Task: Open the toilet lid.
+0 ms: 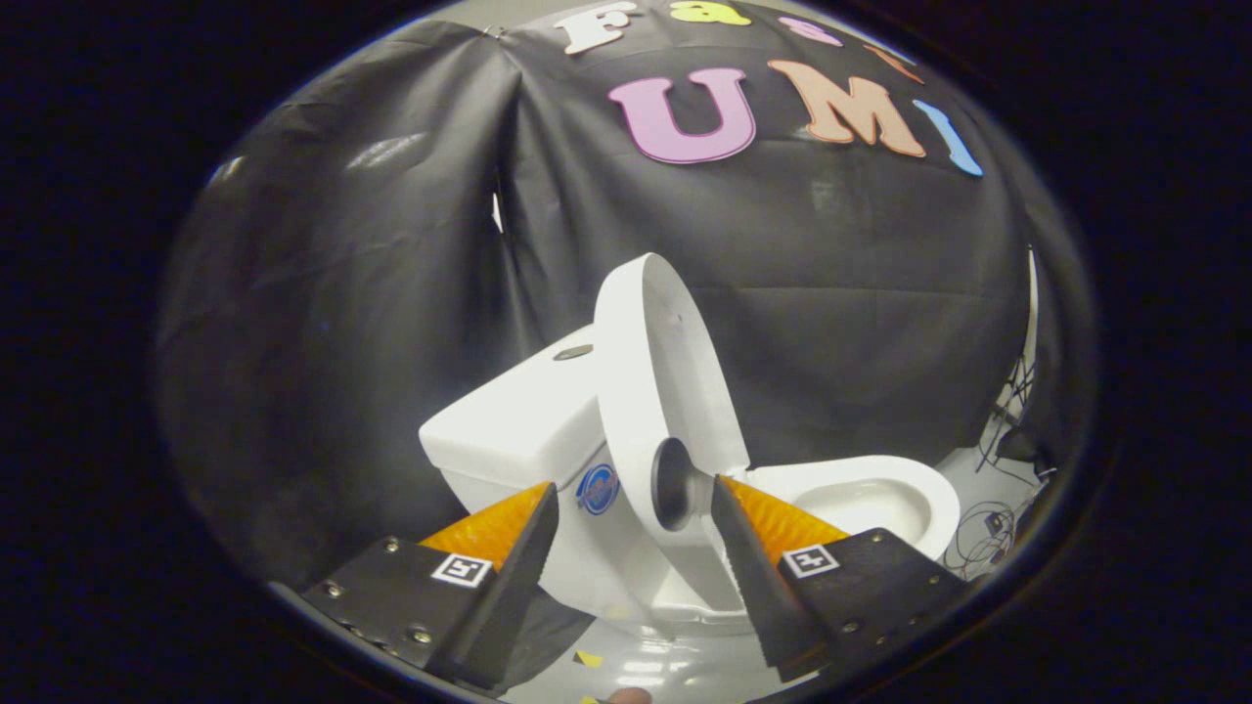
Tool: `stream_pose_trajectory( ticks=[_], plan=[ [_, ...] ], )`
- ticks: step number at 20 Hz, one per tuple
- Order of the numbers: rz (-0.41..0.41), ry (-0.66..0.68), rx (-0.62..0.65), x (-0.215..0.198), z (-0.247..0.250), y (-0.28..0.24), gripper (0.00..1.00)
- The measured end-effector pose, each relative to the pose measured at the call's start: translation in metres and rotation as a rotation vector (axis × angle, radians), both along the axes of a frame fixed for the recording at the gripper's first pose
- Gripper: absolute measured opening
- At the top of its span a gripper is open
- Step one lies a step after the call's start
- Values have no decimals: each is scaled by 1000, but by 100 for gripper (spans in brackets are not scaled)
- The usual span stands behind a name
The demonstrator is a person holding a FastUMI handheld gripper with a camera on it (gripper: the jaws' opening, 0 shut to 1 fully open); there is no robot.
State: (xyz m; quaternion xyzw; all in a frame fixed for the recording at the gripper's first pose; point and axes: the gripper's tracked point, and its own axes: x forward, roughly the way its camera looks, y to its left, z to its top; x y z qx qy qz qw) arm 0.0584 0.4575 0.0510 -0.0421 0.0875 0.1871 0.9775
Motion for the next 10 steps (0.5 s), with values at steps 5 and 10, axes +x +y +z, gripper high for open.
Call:
stream_pose_trajectory(
  ticks=[5, 10],
  plan=[
    [72, -68, 18, -14, 32, 12, 100],
    [86, -120, 39, -16, 53, -6, 100]
  ],
)
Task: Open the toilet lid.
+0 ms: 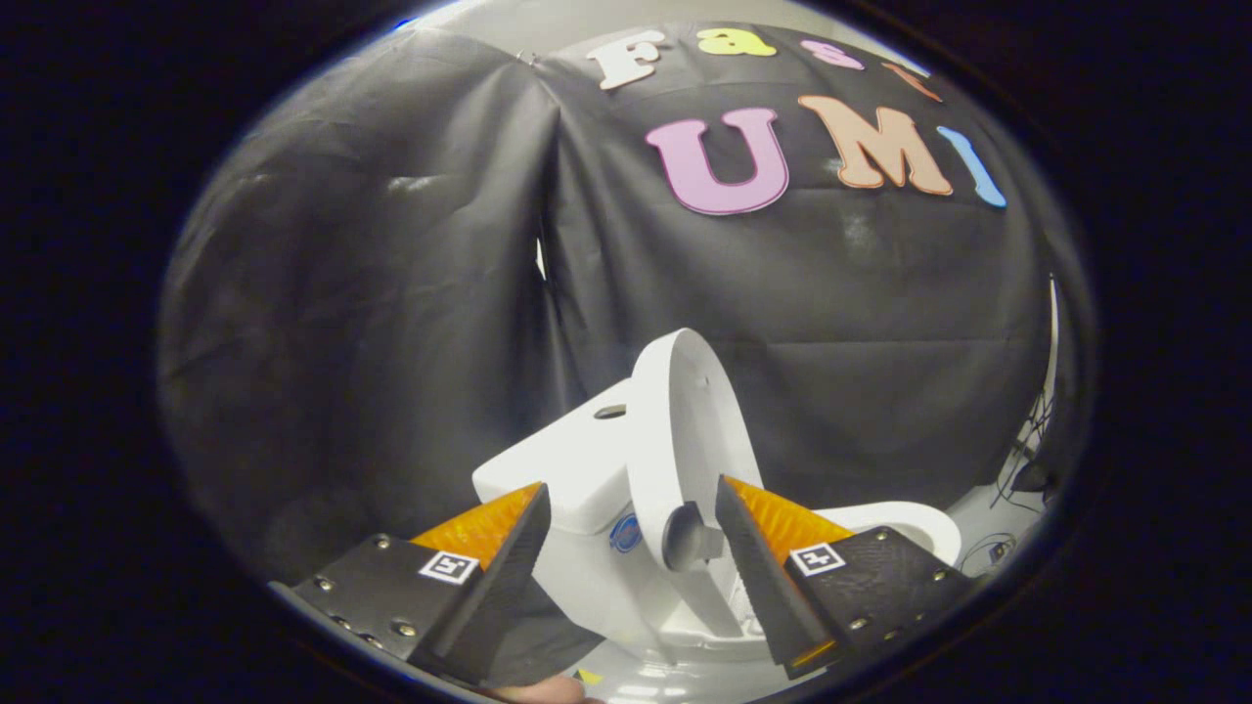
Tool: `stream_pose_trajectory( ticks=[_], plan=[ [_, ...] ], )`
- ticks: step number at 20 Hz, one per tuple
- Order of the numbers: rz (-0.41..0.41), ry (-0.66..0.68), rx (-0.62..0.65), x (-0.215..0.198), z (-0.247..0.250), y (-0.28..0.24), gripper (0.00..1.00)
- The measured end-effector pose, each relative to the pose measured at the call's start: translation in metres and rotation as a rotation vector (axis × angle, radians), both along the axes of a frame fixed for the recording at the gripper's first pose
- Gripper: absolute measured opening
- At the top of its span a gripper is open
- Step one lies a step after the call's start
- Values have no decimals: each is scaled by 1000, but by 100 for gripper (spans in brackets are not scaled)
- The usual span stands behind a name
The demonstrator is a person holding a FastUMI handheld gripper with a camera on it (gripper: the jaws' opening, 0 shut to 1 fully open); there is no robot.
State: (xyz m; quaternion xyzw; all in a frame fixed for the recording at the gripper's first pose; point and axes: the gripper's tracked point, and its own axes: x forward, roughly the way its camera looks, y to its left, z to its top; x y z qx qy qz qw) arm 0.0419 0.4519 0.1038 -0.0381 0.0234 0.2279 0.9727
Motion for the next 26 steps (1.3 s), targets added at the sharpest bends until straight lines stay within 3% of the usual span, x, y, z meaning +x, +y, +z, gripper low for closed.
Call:
stream_pose_trajectory(
  ticks=[11, 16, 26],
  plan=[
    [-90, -49, -11, 15, 14, -91, 100],
    [-171, -44, 21, 26, 12, -158, 100],
    [-288, -170, -79, 11, 34, -289, 99]
  ],
)
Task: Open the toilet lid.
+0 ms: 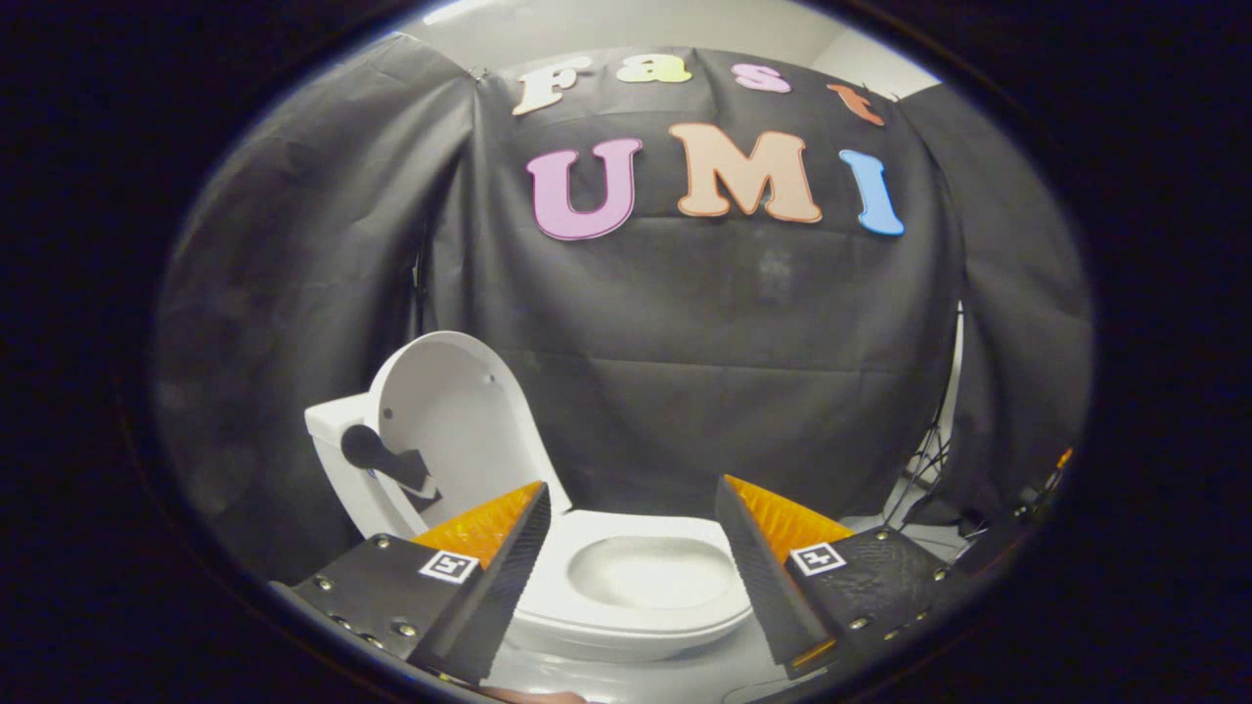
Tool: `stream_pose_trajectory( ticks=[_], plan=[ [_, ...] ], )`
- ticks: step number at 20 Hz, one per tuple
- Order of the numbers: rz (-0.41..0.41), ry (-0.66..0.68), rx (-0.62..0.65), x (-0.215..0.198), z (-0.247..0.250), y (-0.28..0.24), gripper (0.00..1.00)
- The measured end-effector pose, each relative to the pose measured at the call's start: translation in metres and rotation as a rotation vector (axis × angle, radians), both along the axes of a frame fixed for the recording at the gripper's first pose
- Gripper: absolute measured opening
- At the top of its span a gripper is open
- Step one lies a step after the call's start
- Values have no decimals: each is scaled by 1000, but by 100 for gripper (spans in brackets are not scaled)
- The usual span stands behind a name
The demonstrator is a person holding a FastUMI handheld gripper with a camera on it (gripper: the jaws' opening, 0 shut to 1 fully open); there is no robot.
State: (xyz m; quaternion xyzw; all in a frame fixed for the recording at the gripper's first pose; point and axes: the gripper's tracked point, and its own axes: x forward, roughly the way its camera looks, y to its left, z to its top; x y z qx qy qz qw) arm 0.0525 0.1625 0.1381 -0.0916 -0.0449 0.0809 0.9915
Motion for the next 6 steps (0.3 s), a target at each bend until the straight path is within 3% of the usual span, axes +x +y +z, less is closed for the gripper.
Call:
stream_pose_trajectory(
  ticks=[3, 6],
  plan=[
    [-148, 14, 18, 1, 2, -65, 98],
    [-151, -28, 111, -14, 16, -92, 97]
  ],
)
